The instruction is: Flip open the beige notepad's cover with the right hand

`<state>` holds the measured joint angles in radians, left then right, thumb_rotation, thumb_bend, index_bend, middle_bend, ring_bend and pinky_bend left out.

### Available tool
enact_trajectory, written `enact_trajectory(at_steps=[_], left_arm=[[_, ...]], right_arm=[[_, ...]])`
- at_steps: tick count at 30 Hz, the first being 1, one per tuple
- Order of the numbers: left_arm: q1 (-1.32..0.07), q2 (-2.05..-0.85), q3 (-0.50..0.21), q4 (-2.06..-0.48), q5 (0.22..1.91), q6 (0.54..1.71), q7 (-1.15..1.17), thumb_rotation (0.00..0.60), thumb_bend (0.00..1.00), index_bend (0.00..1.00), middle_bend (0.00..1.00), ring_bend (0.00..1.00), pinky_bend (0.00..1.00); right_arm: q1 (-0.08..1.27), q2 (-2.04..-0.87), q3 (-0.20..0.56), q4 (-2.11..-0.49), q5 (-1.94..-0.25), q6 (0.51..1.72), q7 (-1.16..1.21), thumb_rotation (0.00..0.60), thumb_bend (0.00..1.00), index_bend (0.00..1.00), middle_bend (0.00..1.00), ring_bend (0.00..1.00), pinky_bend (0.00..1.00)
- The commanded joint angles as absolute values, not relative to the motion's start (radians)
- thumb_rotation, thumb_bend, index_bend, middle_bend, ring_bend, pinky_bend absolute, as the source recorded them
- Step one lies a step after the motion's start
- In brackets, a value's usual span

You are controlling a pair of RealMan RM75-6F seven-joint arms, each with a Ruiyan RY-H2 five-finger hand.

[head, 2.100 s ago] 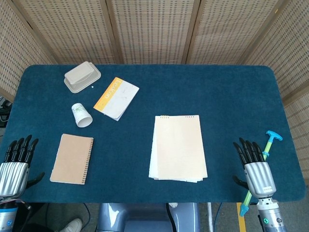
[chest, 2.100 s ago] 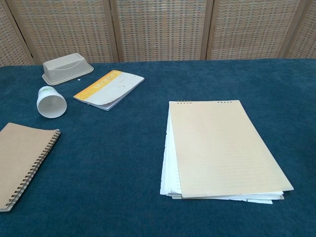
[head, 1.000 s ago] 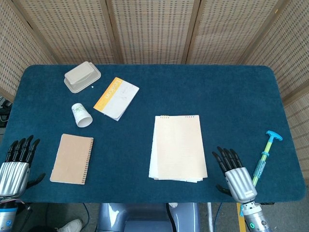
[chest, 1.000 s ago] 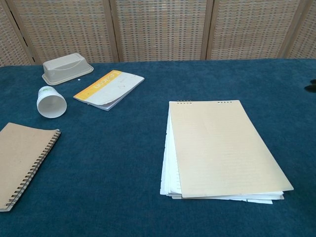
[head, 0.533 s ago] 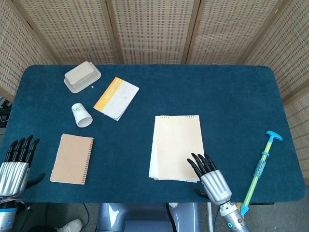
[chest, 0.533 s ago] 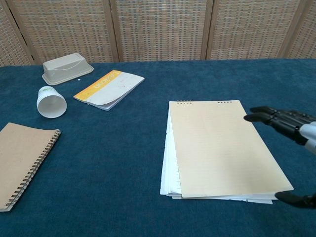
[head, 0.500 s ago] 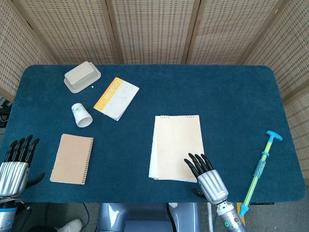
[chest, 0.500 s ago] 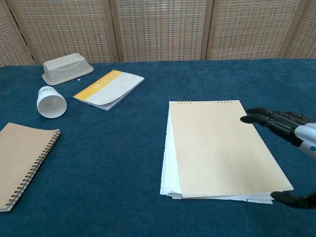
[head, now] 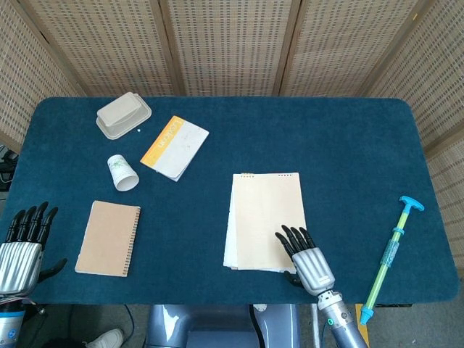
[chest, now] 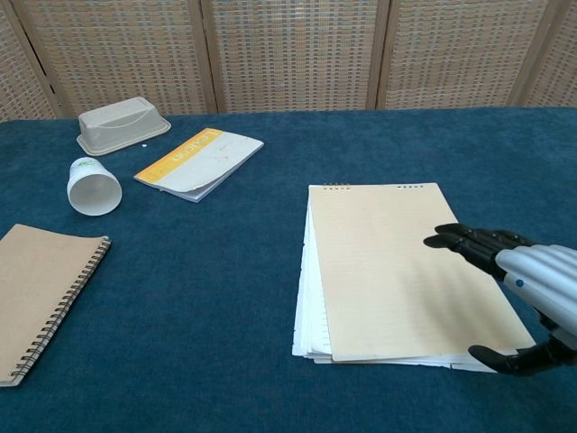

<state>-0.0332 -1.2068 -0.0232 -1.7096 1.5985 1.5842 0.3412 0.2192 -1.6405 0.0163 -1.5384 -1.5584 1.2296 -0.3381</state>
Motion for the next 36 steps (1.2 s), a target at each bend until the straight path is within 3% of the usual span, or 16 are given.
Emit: enact_trajectory(at_steps=[1,36], left_arm=[[-0.033,-1.208,-0.024,-1.708,1.598,1.585,0.343,0.600,0.14,0.00,0.00,0.00,0.04],[-0.034,-1.219,-0.022,-1.702,1.607,1.591,0.348,0.600,0.14,0.00,0.00,0.00,0.04]], right_arm=[[0.229,-1.657,0.021,-1.509,-1.535,1.210,-0.322,0.600,0.43,0.08,0.00,0.00,0.00],[0.275,-1.717,0.020,-1.437,-1.447,1.169,-0.344,0.600,0.44,0.08,0.00,0.00,0.00]])
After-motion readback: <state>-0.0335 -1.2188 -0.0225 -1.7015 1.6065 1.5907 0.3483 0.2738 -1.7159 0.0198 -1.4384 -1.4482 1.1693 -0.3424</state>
